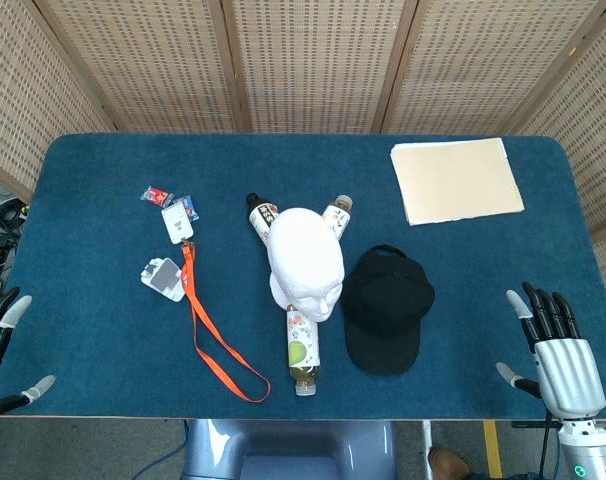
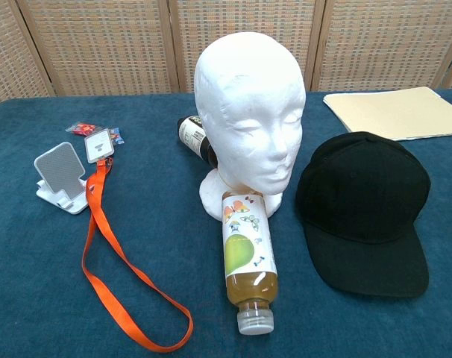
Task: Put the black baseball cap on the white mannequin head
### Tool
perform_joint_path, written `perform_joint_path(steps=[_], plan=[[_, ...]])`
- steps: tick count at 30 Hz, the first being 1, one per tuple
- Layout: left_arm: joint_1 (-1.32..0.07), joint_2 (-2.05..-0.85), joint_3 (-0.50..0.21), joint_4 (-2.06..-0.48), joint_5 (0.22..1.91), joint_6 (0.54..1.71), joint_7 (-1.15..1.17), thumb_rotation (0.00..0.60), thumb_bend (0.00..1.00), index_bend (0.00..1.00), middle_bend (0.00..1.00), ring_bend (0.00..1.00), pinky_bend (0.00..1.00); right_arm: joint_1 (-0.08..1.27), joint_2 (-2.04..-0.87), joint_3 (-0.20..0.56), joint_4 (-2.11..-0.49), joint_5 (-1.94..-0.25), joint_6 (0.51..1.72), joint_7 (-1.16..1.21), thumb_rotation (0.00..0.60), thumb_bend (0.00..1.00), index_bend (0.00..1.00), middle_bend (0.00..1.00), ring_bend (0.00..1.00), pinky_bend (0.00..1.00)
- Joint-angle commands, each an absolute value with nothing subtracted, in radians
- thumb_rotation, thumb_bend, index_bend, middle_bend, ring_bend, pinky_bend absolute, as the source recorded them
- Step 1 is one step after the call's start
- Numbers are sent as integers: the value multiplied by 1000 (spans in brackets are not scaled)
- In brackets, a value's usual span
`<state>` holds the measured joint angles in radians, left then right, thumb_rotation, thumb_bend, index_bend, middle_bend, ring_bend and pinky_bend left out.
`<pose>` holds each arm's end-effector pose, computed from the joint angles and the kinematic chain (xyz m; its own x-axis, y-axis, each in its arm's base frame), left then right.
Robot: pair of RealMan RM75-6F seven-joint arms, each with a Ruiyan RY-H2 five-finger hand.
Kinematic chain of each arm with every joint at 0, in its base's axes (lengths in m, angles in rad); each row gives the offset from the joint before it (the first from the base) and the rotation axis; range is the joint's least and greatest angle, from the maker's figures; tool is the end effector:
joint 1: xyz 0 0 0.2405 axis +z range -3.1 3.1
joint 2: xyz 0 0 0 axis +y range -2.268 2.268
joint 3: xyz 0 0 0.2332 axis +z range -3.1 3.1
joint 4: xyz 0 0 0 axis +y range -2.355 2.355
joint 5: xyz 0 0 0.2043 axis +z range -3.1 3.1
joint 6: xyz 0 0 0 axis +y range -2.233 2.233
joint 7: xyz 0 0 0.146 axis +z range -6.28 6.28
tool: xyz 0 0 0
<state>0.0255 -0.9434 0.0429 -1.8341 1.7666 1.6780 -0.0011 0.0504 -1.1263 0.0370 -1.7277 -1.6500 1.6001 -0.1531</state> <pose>-0.2364 0.1288 0.1862 0.3372 -0.0551 0.9398 0.9261 -0.1599 -0.3417 -0.2458 -0.1652 0.1507 0.4184 0.0991 0.9029 -0.8958 -0.1191 0.4282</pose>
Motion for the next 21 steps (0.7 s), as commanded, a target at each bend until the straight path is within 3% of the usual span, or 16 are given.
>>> perform_joint_path(steps=[1, 11, 13, 15, 16, 17, 18, 19, 21], plan=[[24, -943, 43, -1834, 1766, 1675, -1, 600, 0, 0, 0, 0, 0, 49, -1128, 37, -1728, -1650, 1599, -158, 600, 0, 0, 0, 0, 0], [18, -946, 42, -1841, 1768, 1662, 15, 600, 0, 0, 0, 0, 0, 56, -1143, 10, -1724, -1672, 1558, -202, 600, 0, 0, 2, 0, 0], [15, -947, 38, -1843, 1762, 1657, 20, 600, 0, 0, 0, 0, 0, 68, -1157, -6, -1710, -1703, 1534, -235, 600, 0, 0, 78, 76, 7], [11, -948, 35, -1846, 1751, 1646, 24, 600, 0, 0, 0, 0, 0, 84, -1179, -16, -1682, -1743, 1511, -287, 600, 0, 0, 301, 331, 207], [8, -948, 33, -1847, 1744, 1640, 26, 600, 0, 0, 0, 0, 0, 97, -1192, -23, -1665, -1771, 1493, -324, 600, 0, 0, 466, 520, 417], [6, -947, 31, -1849, 1739, 1636, 28, 600, 0, 0, 0, 0, 0, 112, -1202, -30, -1653, -1802, 1475, -347, 600, 0, 0, 639, 711, 707], [4, -948, 30, -1850, 1733, 1631, 29, 600, 0, 0, 0, 0, 0, 126, -1213, -37, -1643, -1827, 1458, -360, 600, 0, 0, 759, 839, 904], [2, -948, 28, -1852, 1729, 1627, 30, 600, 0, 0, 0, 0, 0, 140, -1223, -44, -1634, -1849, 1439, -367, 600, 0, 0, 810, 897, 969], [-1, -948, 25, -1855, 1721, 1622, 34, 600, 0, 0, 0, 0, 0, 164, -1243, -57, -1616, -1883, 1400, -392, 600, 0, 0, 897, 985, 1000]])
